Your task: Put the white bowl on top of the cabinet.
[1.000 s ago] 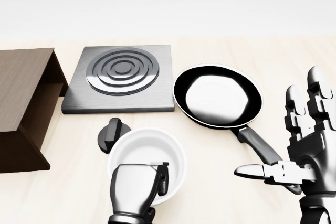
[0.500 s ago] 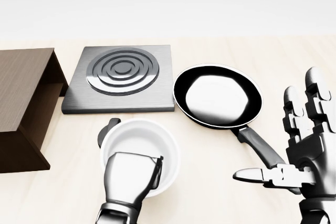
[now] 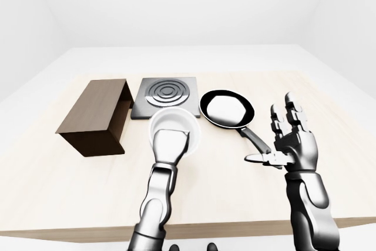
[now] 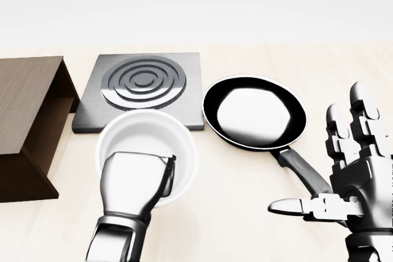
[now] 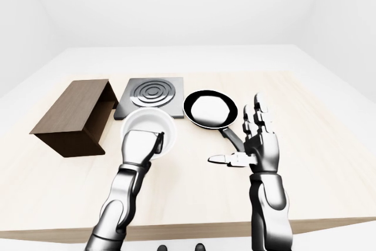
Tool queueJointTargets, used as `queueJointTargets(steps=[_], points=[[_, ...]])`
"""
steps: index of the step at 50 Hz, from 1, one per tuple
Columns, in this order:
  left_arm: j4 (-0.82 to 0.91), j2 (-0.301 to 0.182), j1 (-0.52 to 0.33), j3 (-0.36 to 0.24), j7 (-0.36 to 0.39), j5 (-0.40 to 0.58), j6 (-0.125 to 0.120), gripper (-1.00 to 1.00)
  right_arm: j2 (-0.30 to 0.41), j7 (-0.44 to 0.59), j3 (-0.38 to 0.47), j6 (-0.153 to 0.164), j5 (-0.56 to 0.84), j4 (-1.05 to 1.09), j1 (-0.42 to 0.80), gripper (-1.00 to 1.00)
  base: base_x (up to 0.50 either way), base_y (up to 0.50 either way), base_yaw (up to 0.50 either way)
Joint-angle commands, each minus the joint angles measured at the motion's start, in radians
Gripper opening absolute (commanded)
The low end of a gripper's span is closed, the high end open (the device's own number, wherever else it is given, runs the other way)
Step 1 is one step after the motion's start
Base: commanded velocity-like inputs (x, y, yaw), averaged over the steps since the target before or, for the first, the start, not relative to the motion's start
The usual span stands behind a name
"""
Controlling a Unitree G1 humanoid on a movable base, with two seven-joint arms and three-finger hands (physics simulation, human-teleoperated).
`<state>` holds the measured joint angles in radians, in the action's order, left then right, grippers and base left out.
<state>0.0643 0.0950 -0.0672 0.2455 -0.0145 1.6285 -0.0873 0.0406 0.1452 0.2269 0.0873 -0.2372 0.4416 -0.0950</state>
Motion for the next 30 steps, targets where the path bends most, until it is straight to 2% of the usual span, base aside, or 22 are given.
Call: queueJointTargets(steps=[1, 9, 12, 15, 17, 22, 30], points=[[0.088, 0.003, -0.116, -0.066, 0.043, -0.028, 0.0, -1.0, -0.005, -0.001, -0.019, 0.0, 0.017, -0.013, -0.004, 1.0, 0.0, 0.0, 0.0], [0.105, -0.017, -0.257, -0.133, 0.109, -0.088, 0.0, -1.0, -0.01, 0.002, -0.04, 0.0, 0.033, -0.014, -0.016, 1.0, 0.0, 0.0, 0.0], [0.112, -0.023, -0.265, -0.133, 0.118, -0.103, 0.0, -1.0, -0.011, 0.002, -0.044, 0.0, 0.036, -0.017, -0.017, 1.0, 0.0, 0.0, 0.0], [0.146, -0.031, -0.318, -0.155, 0.187, -0.131, 0.0, -1.0, -0.017, 0.004, -0.068, 0.0, 0.055, -0.03, -0.024, 1.0, 0.0, 0.0, 0.0], [0.159, -0.04, -0.344, -0.165, 0.194, -0.126, 0.0, -1.0, -0.019, 0.003, -0.077, 0.0, 0.063, -0.033, -0.027, 1.0, 0.0, 0.0, 0.0], [0.217, -0.057, -0.396, -0.188, 0.271, -0.119, 0.0, -1.0, -0.02, 0.003, -0.09, 0.0, 0.073, -0.048, -0.027, 1.0, 0.0, 0.0, 0.0], [0.23, -0.093, -0.482, -0.224, 0.319, -0.144, 0.0, -1.0, -0.022, 0.002, -0.107, 0.0, 0.086, -0.06, -0.032, 1.0, 0.0, 0.0, 0.0]])
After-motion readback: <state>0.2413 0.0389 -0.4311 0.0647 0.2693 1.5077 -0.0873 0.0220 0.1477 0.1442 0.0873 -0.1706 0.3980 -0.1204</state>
